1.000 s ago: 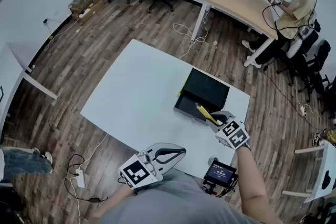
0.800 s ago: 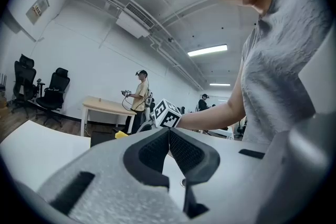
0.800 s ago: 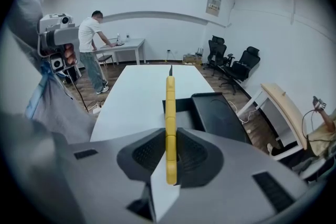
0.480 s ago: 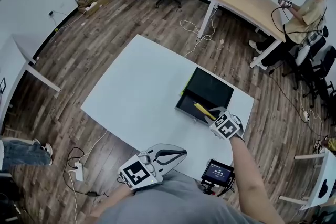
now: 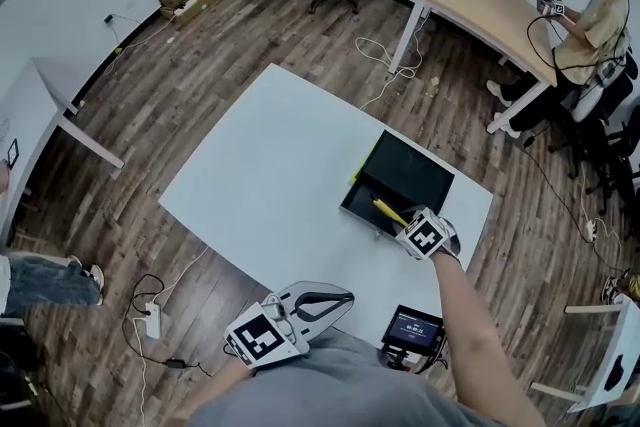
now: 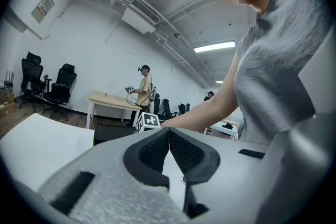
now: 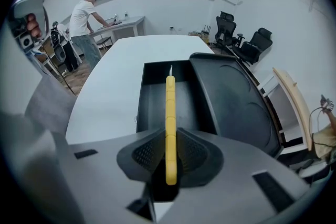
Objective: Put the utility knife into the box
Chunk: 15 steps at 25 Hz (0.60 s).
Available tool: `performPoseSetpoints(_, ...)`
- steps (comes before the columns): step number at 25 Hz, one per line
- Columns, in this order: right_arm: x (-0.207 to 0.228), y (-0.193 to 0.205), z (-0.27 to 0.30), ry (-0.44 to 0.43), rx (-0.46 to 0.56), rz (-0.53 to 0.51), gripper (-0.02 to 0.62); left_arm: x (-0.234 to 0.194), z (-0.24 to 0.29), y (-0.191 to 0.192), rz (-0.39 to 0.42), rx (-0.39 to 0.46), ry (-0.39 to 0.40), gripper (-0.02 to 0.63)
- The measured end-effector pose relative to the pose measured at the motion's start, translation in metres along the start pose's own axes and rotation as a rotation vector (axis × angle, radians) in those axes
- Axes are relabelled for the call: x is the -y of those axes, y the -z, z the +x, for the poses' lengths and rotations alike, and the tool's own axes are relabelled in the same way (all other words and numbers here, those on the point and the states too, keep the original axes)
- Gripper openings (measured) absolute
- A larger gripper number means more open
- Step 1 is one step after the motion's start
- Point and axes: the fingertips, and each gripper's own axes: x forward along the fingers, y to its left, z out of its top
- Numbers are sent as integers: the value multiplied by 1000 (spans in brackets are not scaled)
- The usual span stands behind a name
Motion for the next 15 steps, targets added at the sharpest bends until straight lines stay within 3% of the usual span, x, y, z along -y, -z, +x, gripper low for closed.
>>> performPoseSetpoints(10,-6,4,24,-60,-85,-27,78,-4,-1,7,-26,-14,-31,18)
performPoseSetpoints(15,-7,4,30,-44,-104,-55,78,-5,-1,10,-30,-18,-33,18)
